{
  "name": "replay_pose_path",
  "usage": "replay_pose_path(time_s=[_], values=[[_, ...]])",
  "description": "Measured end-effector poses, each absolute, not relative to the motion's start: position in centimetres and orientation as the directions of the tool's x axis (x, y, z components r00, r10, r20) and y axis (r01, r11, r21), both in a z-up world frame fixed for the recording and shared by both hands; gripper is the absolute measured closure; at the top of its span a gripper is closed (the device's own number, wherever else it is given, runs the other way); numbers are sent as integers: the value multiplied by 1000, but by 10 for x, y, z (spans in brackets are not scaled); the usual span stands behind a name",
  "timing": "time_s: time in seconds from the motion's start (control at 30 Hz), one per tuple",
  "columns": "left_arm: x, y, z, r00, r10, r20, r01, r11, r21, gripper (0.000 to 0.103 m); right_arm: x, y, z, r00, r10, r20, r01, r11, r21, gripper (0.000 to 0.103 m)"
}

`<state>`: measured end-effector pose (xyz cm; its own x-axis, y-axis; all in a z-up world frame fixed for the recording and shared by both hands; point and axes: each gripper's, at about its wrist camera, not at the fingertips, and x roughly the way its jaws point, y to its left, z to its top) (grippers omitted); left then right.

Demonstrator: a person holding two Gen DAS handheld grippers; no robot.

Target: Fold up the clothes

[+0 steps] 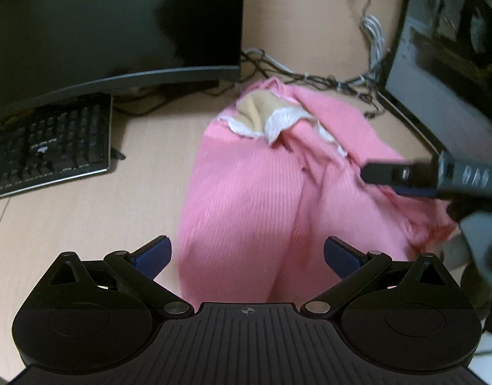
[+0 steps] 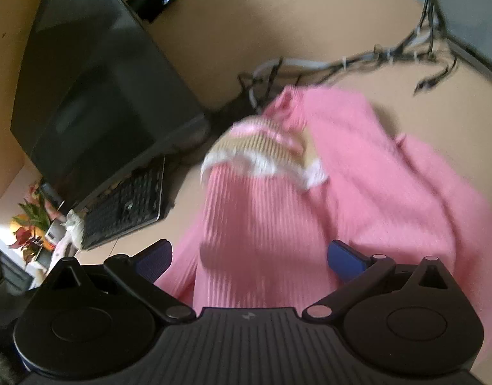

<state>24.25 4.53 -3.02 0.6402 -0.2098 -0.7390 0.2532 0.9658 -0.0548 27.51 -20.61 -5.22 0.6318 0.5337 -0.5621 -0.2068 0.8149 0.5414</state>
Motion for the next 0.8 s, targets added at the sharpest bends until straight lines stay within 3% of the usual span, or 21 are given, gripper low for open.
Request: replay_pose_path(time_s=[0.1,0.13,0.3,0.33,0.37,0.53,0.8], values=[[252,41,-42,650,-202,-732,294,956,-3,2,273,-204,-59,610,532,-588,-207,822,530,0],[258,39,-46,651,-189,-735,301,953,22,7,273,-203,-61,602,531,-596,-207,825,526,0],[286,33,-62,644,-152,-750,340,935,103,50,268,-199,-70,563,532,-633,-209,832,514,0],[290,34,-64,647,-141,-749,337,934,116,69,266,-200,-69,550,543,-635,-209,825,525,0],[294,38,-64,647,-134,-751,328,938,115,81,262,-202,-69,529,564,-634,-213,811,544,0],[302,88,-46,688,-53,-724,196,974,114,93,237,-209,-68,403,668,-626,-245,738,629,0],[301,205,-5,706,204,-678,-132,979,157,93,219,-203,-67,335,695,-637,-281,719,636,0]])
